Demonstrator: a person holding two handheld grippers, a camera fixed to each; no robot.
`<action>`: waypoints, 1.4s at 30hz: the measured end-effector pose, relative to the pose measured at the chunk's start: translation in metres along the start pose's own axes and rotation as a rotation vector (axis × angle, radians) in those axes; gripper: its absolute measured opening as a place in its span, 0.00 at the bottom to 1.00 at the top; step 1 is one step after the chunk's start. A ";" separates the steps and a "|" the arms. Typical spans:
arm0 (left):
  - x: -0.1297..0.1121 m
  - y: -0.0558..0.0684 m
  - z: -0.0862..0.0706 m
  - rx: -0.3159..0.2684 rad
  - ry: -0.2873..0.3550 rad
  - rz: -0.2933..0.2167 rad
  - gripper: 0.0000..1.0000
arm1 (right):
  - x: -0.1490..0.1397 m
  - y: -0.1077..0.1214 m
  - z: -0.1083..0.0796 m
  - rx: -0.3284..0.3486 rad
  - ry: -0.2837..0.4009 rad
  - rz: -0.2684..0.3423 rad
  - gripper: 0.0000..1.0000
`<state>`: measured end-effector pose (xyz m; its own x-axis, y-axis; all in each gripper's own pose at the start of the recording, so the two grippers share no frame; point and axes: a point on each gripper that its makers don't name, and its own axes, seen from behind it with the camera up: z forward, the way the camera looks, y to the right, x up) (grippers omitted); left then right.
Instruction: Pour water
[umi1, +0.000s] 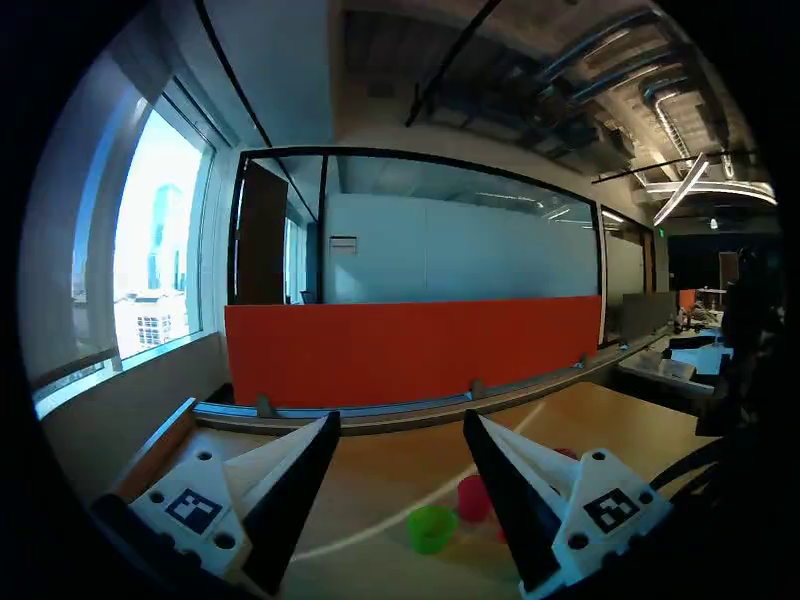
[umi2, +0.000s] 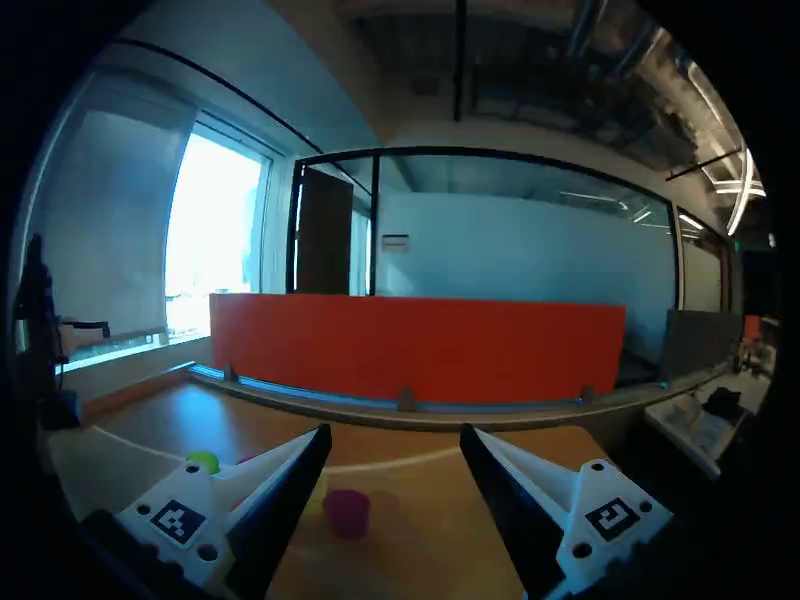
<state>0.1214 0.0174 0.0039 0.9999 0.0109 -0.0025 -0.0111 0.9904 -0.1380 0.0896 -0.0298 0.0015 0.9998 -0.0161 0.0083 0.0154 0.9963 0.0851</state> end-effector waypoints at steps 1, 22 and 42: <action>0.002 0.002 0.000 -0.007 0.005 0.003 0.91 | 0.001 -0.001 0.000 0.005 0.002 -0.003 0.99; 0.003 0.024 0.002 -0.140 -0.003 -0.032 0.91 | 0.012 -0.036 -0.003 0.188 0.014 -0.040 0.99; -0.004 0.032 0.008 -0.211 -0.018 0.008 0.91 | 0.012 -0.075 -0.002 0.353 -0.003 -0.098 0.99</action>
<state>0.1175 0.0506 0.0071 0.9996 0.0235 0.0133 -0.0175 0.9393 -0.3426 0.1000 -0.1045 -0.0068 0.9937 -0.1112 -0.0141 0.1067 0.8994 0.4239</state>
